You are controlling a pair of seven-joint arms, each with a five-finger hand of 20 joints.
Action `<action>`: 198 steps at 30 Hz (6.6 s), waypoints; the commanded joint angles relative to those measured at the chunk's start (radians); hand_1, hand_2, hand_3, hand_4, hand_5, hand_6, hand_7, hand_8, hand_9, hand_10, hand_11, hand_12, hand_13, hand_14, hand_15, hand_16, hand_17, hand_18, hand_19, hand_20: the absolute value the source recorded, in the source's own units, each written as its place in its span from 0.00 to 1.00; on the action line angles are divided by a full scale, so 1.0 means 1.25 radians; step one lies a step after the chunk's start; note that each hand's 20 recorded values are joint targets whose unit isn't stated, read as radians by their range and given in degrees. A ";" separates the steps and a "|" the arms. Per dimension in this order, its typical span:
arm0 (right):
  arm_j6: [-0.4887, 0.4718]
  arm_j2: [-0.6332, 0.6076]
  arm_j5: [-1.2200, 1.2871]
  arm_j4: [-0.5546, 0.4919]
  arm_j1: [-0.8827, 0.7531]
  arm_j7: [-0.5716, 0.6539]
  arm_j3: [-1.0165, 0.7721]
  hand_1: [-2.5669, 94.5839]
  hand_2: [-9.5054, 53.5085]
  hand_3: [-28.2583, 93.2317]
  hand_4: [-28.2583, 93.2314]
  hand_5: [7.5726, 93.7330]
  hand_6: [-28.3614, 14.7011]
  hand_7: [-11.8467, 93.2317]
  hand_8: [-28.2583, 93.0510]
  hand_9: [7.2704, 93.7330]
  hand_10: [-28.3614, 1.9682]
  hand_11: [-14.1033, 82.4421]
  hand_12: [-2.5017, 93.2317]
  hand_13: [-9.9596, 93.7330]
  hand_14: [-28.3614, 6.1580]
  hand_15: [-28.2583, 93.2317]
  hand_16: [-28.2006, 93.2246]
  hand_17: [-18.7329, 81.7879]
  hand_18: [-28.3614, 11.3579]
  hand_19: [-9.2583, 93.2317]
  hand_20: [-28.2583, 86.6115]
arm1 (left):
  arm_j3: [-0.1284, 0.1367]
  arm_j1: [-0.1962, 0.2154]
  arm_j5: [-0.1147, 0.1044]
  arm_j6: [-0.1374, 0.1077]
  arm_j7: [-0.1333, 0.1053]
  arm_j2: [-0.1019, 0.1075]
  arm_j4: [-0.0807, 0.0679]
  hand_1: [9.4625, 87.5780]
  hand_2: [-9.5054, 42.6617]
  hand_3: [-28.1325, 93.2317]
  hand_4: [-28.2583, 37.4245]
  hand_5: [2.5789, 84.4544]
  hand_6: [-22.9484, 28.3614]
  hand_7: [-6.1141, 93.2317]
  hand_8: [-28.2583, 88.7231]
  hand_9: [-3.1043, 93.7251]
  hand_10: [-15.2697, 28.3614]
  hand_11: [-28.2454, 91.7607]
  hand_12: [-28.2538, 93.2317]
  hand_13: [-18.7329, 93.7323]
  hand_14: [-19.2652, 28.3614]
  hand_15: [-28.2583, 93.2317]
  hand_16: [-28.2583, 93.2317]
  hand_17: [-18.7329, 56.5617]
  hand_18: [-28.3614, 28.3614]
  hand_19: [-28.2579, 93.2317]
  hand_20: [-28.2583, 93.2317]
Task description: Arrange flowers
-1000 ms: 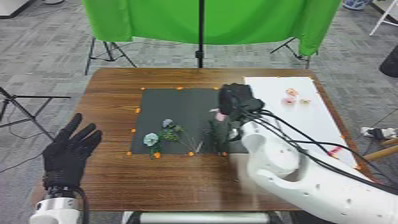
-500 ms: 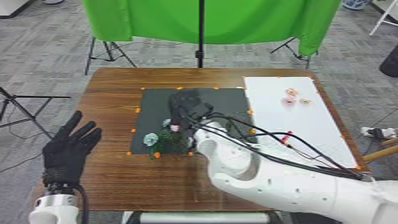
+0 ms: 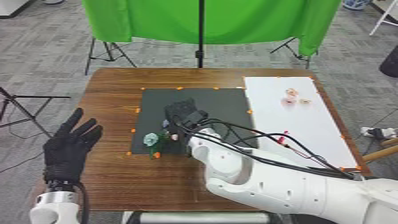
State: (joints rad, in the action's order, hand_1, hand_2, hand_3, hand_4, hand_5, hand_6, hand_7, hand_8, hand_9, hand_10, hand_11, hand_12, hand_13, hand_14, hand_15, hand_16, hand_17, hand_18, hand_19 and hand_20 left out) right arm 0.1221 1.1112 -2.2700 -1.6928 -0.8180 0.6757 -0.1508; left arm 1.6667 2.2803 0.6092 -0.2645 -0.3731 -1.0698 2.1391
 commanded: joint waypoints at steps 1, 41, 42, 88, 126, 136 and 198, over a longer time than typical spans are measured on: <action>-0.029 0.008 -0.086 -0.004 0.012 0.025 0.030 0.57 0.00 0.80 0.00 0.85 0.72 0.32 0.23 0.92 0.70 0.42 0.42 0.75 0.64 0.86 0.44 0.45 0.18 0.93 0.67 | 0.002 -0.003 0.011 0.012 0.015 -0.011 -0.008 0.12 0.32 0.90 0.00 0.39 0.58 0.14 0.17 0.36 0.79 0.43 0.32 0.35 0.97 0.68 0.15 0.14 1.00 0.70 0.26; -0.071 -0.368 0.142 0.083 -0.037 0.203 -0.293 0.35 0.00 0.90 0.00 0.55 0.69 0.27 0.12 0.54 0.37 0.38 0.18 0.53 0.37 0.81 0.33 0.32 0.08 0.80 0.63 | -0.005 0.047 -0.005 -0.013 -0.029 -0.003 0.009 0.13 0.32 0.90 0.00 0.39 0.58 0.14 0.17 0.36 0.80 0.43 0.32 0.35 0.97 0.68 0.15 0.14 1.00 0.70 0.26; -0.068 -0.364 0.143 0.096 -0.023 0.206 -0.274 0.36 0.00 0.90 0.00 0.55 0.69 0.27 0.12 0.54 0.37 0.38 0.18 0.53 0.37 0.81 0.33 0.32 0.09 0.80 0.63 | -0.007 0.045 -0.008 -0.012 -0.032 -0.001 0.008 0.13 0.32 0.90 0.00 0.39 0.58 0.14 0.17 0.36 0.80 0.43 0.32 0.35 0.97 0.68 0.15 0.14 1.00 0.70 0.26; 0.152 -0.328 0.033 -0.030 -0.056 0.153 -0.196 0.65 0.00 0.77 0.00 0.93 0.72 0.29 0.25 1.00 0.84 0.29 0.39 0.85 0.77 0.75 0.49 0.49 0.20 0.90 0.63 | 0.001 0.043 -0.010 -0.013 -0.026 -0.007 0.008 0.14 0.32 0.90 0.00 0.39 0.59 0.14 0.17 0.36 0.80 0.43 0.32 0.35 0.97 0.68 0.15 0.14 1.00 0.70 0.26; -0.100 -0.133 0.053 -0.109 -0.093 -0.019 -0.135 0.42 0.00 0.85 0.00 0.70 0.71 0.28 0.12 0.78 0.57 0.58 0.24 0.70 0.59 0.87 0.42 0.37 0.17 0.87 0.67 | 0.020 0.037 0.015 0.014 0.037 -0.033 0.006 0.14 0.32 0.90 0.00 0.39 0.58 0.14 0.17 0.36 0.80 0.43 0.32 0.34 0.97 0.68 0.15 0.14 1.00 0.71 0.25; -0.035 -0.241 0.077 -0.162 -0.132 0.018 -0.257 0.37 0.00 0.82 0.00 0.65 0.66 0.26 0.13 0.73 0.51 0.60 0.23 0.67 0.52 0.88 0.41 0.36 0.14 0.87 0.68 | 0.015 0.048 0.008 -0.001 0.020 -0.026 0.011 0.14 0.32 0.90 0.00 0.39 0.58 0.14 0.17 0.36 0.80 0.43 0.32 0.34 0.97 0.68 0.15 0.14 1.00 0.71 0.25; 0.205 -0.368 0.069 0.054 -0.032 0.070 -0.160 0.60 0.00 0.73 0.00 0.92 0.81 0.24 0.22 0.96 0.76 0.35 0.34 0.79 0.75 0.82 0.41 0.45 0.25 0.91 0.60 | 0.008 0.048 -0.010 -0.011 -0.007 -0.015 0.010 0.14 0.32 0.90 0.00 0.39 0.59 0.14 0.17 0.36 0.80 0.43 0.32 0.34 0.97 0.68 0.15 0.14 1.00 0.71 0.25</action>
State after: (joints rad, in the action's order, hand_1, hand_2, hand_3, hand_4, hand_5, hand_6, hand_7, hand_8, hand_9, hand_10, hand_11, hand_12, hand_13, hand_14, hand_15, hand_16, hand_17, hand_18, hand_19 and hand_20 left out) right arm 0.3347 0.6922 -2.1271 -1.4220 -0.8471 0.9144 -0.3647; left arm 1.6646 2.3146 0.6025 -0.2691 -0.3845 -1.0811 2.1508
